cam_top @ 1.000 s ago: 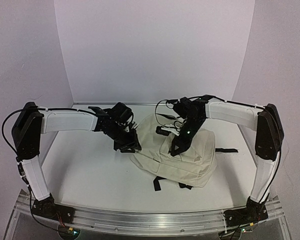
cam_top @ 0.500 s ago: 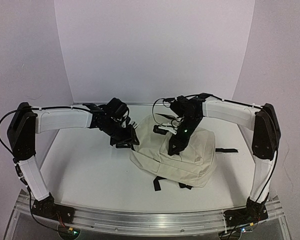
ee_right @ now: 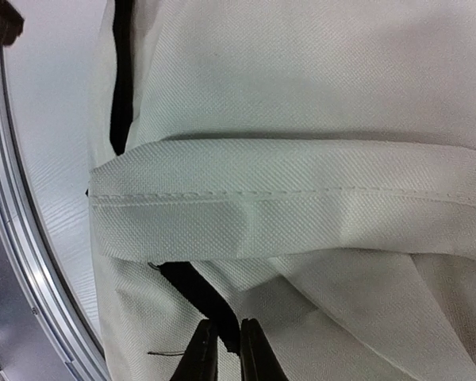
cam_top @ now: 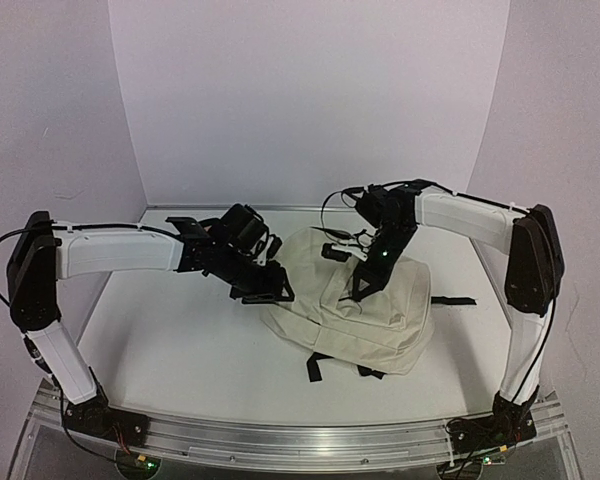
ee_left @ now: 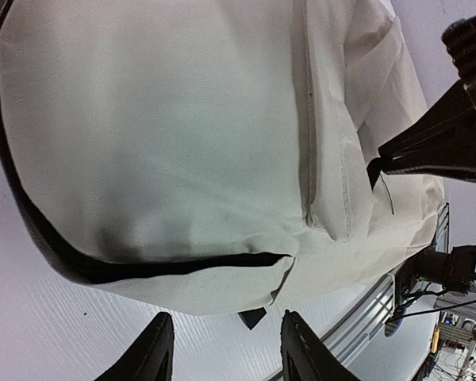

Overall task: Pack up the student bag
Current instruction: Unzip the student bag at the center of the board.

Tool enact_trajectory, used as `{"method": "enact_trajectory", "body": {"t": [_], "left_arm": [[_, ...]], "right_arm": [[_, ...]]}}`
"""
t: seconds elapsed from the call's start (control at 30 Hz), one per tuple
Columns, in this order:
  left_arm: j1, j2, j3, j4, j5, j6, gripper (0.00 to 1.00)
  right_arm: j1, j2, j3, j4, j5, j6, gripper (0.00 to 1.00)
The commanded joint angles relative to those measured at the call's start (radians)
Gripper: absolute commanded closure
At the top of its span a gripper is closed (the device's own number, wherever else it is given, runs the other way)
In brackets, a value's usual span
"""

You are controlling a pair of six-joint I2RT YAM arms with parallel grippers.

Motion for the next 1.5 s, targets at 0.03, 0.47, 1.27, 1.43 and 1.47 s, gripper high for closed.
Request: {"method": "enact_trajectory", "body": {"t": [0.03, 0.47, 1.27, 1.43, 1.47], "left_arm": [[-0.035, -0.008, 0.020, 0.113, -0.031, 0.108, 0.52], [-0.074, 0.162, 0.167, 0.214, 0.001, 0.170, 0.44], [-0.134, 0.131, 0.040, 0.347, -0.046, 0.249, 0.44], [-0.135, 0.204, 0.124, 0.322, -0.065, 0.254, 0.49], [-0.135, 0.220, 0.145, 0.308, -0.062, 0.254, 0.52]], "right_arm": [[-0.003, 0.028, 0.057, -0.048, -0.034, -0.001, 1.00], [-0.014, -0.001, 0.039, -0.066, -0.063, -0.037, 0.82], [-0.012, -0.003, 0.059, -0.003, -0.034, 0.030, 1.00], [-0.032, -0.002, 0.090, -0.003, -0.044, 0.061, 1.00], [-0.036, -0.002, 0.095, -0.003, -0.041, 0.064, 1.00]]}}
